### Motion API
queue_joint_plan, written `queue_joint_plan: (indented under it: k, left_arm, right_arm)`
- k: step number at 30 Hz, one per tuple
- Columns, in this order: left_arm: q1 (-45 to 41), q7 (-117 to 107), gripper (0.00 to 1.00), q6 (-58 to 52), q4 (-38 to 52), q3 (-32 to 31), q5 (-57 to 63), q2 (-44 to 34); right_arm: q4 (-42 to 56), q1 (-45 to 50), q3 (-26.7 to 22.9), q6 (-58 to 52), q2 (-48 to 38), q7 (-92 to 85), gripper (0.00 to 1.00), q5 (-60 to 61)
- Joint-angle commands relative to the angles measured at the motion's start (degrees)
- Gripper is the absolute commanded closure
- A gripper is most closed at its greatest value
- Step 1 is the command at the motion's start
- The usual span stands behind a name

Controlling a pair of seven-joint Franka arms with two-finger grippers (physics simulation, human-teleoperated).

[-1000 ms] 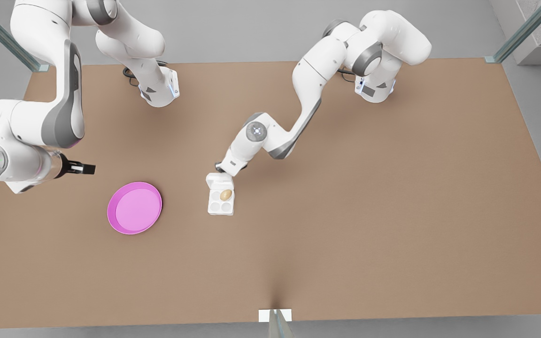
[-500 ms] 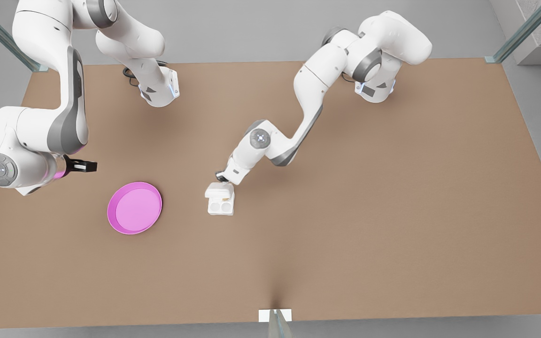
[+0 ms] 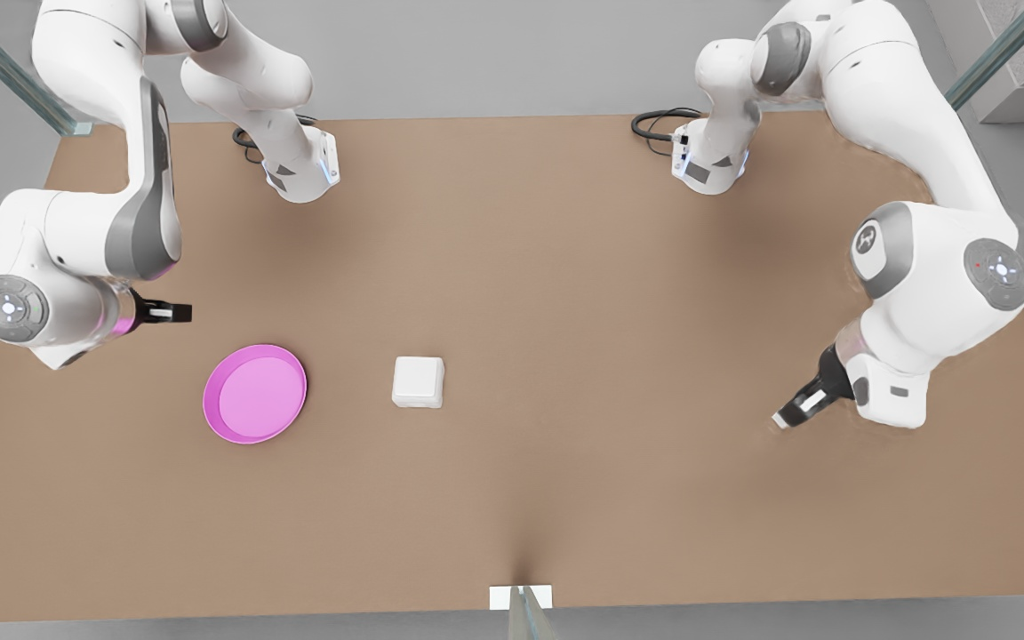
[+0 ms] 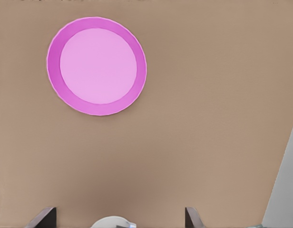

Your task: Pack egg into the box and close the box lid

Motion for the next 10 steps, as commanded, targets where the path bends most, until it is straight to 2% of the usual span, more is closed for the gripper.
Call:
queue_joint_plan:
  k: [1,2,5,10]
  left_arm:
    - [0.14,45.50,0.00,-23.73,-5.69,-0.33,8.40,-9.12]
    - [0.23,51.38,0.00,-23.64,-7.36,-0.25,8.32,-9.74]
    - [0.14,53.85,0.00,-20.12,-12.81,-0.16,8.32,-12.90]
    - [0.14,53.76,0.00,-20.12,-12.81,-0.16,8.32,-12.81]
  right_arm:
    - [0.83,4.00,0.12,1.48,-0.07,-0.96,0.00,1.61]
    - [3.65,4.35,0.03,3.86,0.11,-0.52,0.00,4.60]
    - [4.00,1.80,-0.14,5.97,-0.07,-0.35,0.00,9.44]
    - [4.00,1.80,-0.14,6.05,-0.07,-0.26,0.00,9.61]
